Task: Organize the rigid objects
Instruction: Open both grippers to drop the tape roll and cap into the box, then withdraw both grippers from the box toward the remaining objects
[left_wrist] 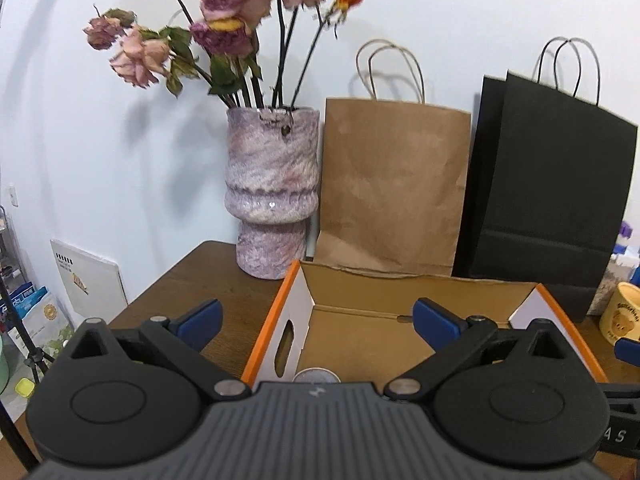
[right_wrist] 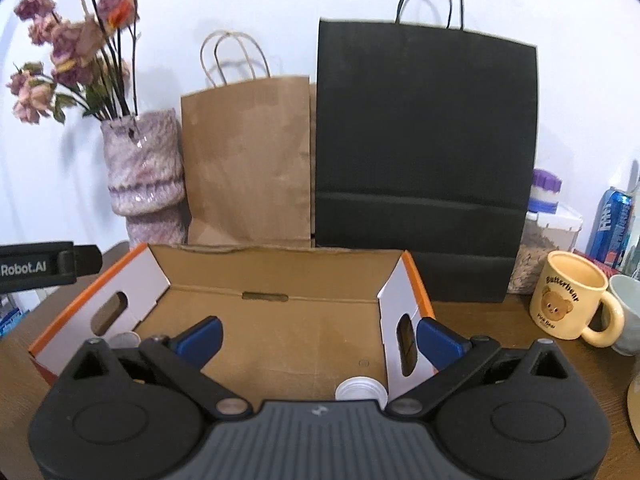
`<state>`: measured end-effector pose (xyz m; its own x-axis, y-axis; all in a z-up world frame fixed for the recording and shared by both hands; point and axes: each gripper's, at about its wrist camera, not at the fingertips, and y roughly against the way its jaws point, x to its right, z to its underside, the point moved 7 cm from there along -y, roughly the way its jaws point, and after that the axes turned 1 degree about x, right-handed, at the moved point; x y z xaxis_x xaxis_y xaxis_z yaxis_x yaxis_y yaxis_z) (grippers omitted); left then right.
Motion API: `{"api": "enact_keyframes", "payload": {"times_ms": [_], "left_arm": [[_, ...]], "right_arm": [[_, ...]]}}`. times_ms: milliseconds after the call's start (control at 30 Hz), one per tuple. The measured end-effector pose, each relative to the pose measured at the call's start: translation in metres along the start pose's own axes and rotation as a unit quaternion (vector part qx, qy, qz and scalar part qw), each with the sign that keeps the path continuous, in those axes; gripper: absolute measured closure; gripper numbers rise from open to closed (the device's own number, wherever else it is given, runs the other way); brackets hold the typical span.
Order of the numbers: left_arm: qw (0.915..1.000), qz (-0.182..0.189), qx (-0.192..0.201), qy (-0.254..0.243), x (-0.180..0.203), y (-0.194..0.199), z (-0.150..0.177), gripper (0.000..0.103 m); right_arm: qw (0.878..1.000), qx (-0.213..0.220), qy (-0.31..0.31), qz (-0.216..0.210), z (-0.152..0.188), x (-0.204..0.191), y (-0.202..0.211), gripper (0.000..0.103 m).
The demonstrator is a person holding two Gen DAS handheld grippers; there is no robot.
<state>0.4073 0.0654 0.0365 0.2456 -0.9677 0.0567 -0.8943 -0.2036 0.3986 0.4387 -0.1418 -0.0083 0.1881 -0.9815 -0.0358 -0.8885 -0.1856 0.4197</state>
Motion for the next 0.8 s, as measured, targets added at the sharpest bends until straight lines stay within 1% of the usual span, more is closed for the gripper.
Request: {"api": "enact_keyframes", "payload": {"times_ms": [233,433,800], "left_arm": [[0.9998,0.009,0.016,0.002,-0.006,0.034,-0.001,0.0],[0.999,0.026,0.036,0.0,-0.009,0.068,0.002,0.0],[0.9967,0.055,0.06,-0.005,-0.014,0.125,0.012,0.0]], "right_arm": [[1.0,0.025,-0.002,0.001,-0.002,0.007,0.038,0.0],[0.999,0.05,0.003,-0.002,-0.002,0.011,0.077,0.0],[0.996,0.083,0.009,-0.016,0.008,0.018,0.149,0.0]]}}
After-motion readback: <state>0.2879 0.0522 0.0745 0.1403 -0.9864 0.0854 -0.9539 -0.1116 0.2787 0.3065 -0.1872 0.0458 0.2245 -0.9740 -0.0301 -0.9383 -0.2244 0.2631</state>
